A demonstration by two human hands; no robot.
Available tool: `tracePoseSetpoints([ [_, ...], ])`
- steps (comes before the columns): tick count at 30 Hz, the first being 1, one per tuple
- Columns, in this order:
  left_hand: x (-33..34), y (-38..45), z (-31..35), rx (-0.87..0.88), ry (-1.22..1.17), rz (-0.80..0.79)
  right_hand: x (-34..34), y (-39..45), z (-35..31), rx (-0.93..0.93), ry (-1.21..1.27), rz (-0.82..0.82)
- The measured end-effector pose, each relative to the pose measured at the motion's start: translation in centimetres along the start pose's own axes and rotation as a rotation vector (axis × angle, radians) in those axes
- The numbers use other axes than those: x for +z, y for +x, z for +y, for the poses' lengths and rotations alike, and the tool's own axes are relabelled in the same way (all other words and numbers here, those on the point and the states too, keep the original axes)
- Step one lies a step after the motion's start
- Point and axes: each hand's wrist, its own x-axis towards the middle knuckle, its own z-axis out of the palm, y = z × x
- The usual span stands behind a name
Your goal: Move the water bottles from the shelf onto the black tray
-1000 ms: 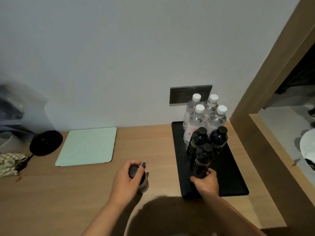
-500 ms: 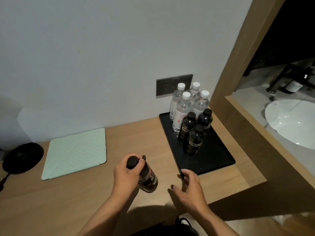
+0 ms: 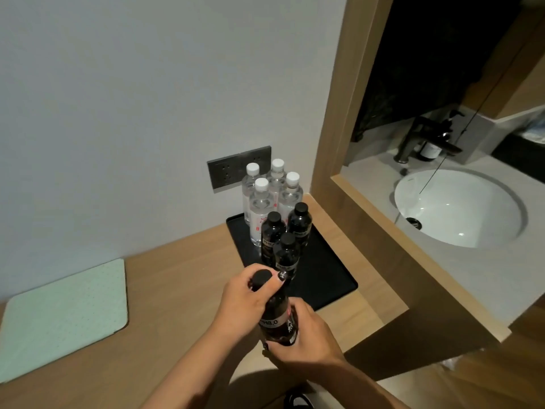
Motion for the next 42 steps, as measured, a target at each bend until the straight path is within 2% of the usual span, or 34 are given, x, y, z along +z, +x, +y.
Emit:
tracePoseSetpoints([
  [2,1.3,1.1,0.0,0.006,0.015,-0.087,-1.2,0.5,1.8,0.033,0.003,-0.014],
  [3,1.8,1.6,0.0,0.007,0.013,-0.082,-1.8,0.6,2.8,0.054,0.014,-0.02],
  [7,3.5,4.4,0.9,0.042,0.009,0.13,-3.6,1.8,6.6,-0.051,-0.013,0.106],
  [9,4.0,5.8,1.0,0.074,0.14,0.204,-4.7,3.5,7.8,-0.022,0.014,0.139],
  [13,4.9,7.5,0.0,0.064,0.427,0.209,-6.8,8.0,9.2,0.005,0.097,0.212],
  [16,5.6,7.8,-0.8,0.06,0.563,0.192,-7.6,10.7,9.7,-0.008,0.145,0.193],
  [20,5.7,7.9,-2.2,0.18,0.739,0.251,-7.3,12.9,10.7,-0.035,0.204,0.145],
  [26,5.6,8.2,-2.7,0.176,0.747,0.36,-6.3,15.3,11.2,-0.079,0.185,0.052],
  [31,5.9,7.6,-2.8,0.213,0.712,0.396,-6.3,16.3,11.5,-0.084,0.15,0.042],
  [38,4.8,8.2,-2.6,0.164,0.72,0.415,-7.0,16.3,10.6,-0.03,0.158,0.01],
  [42,4.8,8.1,-3.1,0.19,0.752,0.365,-6.7,16.0,10.2,0.012,0.18,0.037],
])
